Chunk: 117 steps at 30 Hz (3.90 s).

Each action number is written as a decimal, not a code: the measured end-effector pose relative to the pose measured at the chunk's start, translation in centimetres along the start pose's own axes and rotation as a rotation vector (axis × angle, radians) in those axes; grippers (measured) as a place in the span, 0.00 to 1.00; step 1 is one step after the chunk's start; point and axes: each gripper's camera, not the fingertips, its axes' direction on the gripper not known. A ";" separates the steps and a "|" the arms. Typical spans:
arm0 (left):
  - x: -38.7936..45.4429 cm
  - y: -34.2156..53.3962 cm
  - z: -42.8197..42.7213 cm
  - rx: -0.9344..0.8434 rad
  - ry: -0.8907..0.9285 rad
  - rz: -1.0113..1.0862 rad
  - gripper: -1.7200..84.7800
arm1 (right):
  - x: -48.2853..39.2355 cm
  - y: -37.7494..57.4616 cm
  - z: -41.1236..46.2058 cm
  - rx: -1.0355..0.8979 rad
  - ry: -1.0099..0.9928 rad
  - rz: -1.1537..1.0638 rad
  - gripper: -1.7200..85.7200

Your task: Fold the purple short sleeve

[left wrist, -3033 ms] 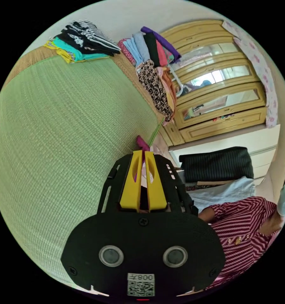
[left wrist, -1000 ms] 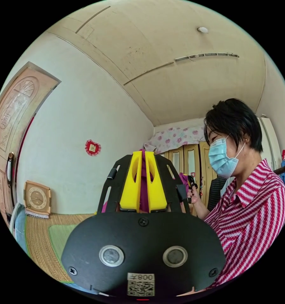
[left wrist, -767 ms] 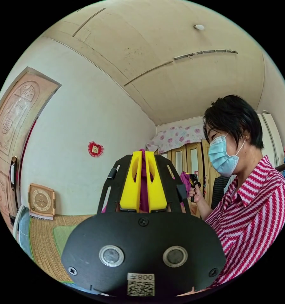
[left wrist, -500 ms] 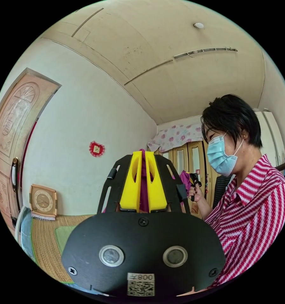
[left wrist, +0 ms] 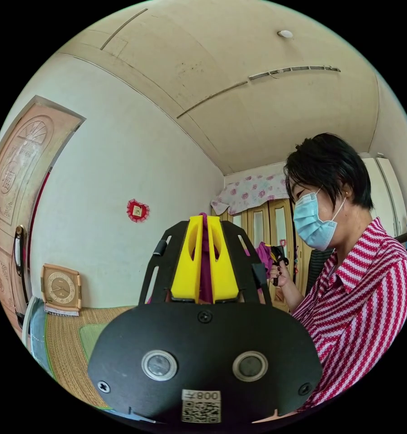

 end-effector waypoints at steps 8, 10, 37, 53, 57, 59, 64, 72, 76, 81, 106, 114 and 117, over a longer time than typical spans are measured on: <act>-3.1 0.2 2.3 -0.009 -0.001 -0.016 0.04 | 0.2 -3.1 1.1 -0.002 0.031 0.014 0.04; -4.1 0.3 3.0 -0.015 -0.001 -0.018 0.04 | 0.5 -3.9 1.5 -0.003 0.040 0.019 0.04; -42.8 12.8 30.8 -0.438 -0.265 -0.283 0.04 | 34.6 -20.3 16.1 -0.193 0.352 0.354 0.04; -63.9 48.3 30.8 -1.071 -0.368 -0.929 0.10 | 67.8 -0.1 21.6 -0.544 0.525 1.091 0.11; -59.3 50.0 23.3 -1.052 -0.409 -1.108 0.12 | 60.2 2.9 19.7 -0.694 0.513 1.132 0.12; -57.5 50.4 20.9 -1.031 -0.428 -1.181 0.12 | 54.7 4.2 18.8 -0.785 0.543 1.162 0.13; -55.6 52.0 19.0 -1.061 -0.434 -1.262 0.13 | 47.9 5.4 19.2 -0.916 0.580 1.194 0.14; -58.2 53.4 19.7 -1.148 -0.428 -1.238 0.10 | 45.7 3.5 23.9 -1.013 0.679 1.143 0.11; -58.6 53.6 19.0 -1.144 -0.453 -1.249 0.08 | 44.6 2.3 25.3 -1.035 0.742 1.120 0.10; -59.0 53.3 17.8 -1.142 -0.460 -1.260 0.05 | 43.7 1.9 25.4 -1.038 0.754 1.146 0.07; -55.5 40.0 12.6 -0.910 -0.342 -1.128 0.03 | 33.8 -7.6 17.0 -0.748 0.535 1.142 0.03; -51.5 41.5 6.2 -0.894 -0.392 -1.303 0.03 | 27.2 -2.2 11.8 -0.695 0.484 1.274 0.03; -52.8 42.2 6.2 -0.855 -0.395 -1.344 0.03 | 27.5 0.2 10.7 -0.664 0.458 1.331 0.03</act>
